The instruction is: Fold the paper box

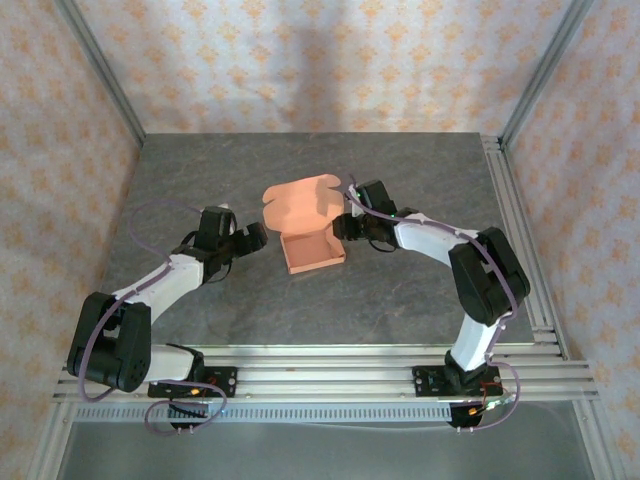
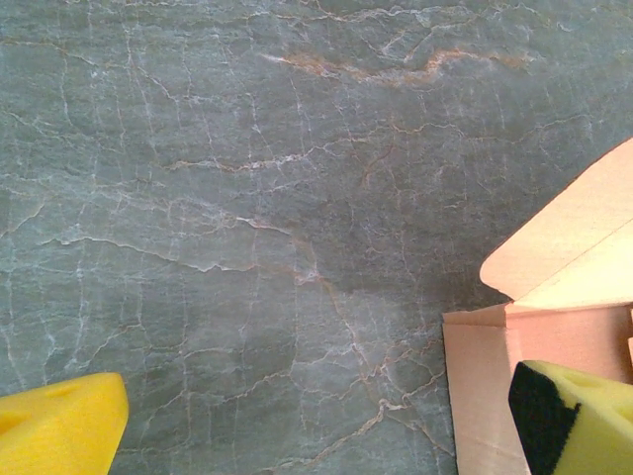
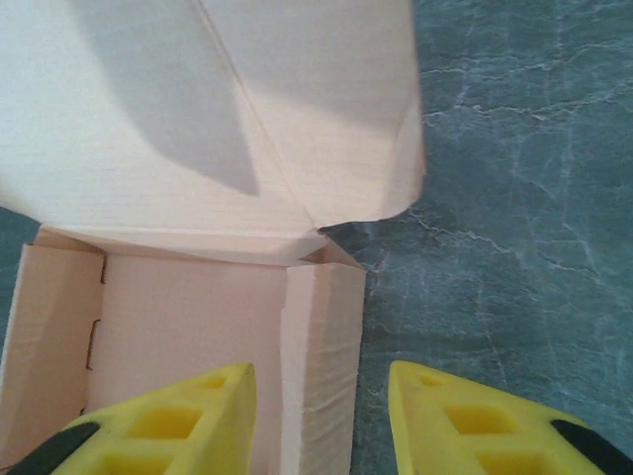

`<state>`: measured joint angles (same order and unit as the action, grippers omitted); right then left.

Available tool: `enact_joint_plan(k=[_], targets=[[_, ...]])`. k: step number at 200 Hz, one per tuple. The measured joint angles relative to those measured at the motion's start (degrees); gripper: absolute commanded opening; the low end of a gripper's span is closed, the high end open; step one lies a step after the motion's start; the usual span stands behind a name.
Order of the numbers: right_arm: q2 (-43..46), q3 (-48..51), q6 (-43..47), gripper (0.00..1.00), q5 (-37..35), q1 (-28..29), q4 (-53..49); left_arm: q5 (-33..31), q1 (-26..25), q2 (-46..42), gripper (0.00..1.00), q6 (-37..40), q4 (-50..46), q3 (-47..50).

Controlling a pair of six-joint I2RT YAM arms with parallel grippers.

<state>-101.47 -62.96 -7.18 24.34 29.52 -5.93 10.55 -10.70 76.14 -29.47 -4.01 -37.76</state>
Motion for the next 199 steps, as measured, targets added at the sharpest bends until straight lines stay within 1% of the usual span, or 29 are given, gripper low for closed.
enact_joint_plan(k=[53,72,92,109,136,154,173,199], targets=[[-4.6,-0.8,-0.6,0.27,3.8,0.0,-0.7,0.0,0.0,-0.9,1.00,0.6,0.0,0.7],[-5.5,-1.2,-0.7,0.23,4.1,0.0,-1.3,0.0,0.0,-0.9,1.00,0.6,0.0,0.8],[-6.1,-2.0,-0.5,0.21,3.4,0.2,-2.2,0.0,0.0,-0.9,1.00,0.6,0.0,0.8],[-6.1,-3.0,-0.1,0.21,0.7,0.9,-3.8,0.0,0.0,-0.9,1.00,0.6,0.0,0.8],[-7.2,-6.6,1.7,0.17,-7.9,3.6,-8.3,-0.8,0.0,-1.0,1.00,0.4,-0.3,0.8],[-8.1,-8.3,2.7,0.14,-12.0,5.2,-10.4,-2.3,0.0,-1.8,1.00,0.3,-1.3,0.7],[-8.1,-8.4,3.5,0.13,-14.2,5.6,-11.2,-3.8,0.2,-3.3,1.00,-0.1,-2.3,0.7],[-7.9,-8.4,4.1,0.13,-14.7,5.4,-11.2,-5.7,0.8,-5.4,1.00,-0.8,-4.0,0.8]])
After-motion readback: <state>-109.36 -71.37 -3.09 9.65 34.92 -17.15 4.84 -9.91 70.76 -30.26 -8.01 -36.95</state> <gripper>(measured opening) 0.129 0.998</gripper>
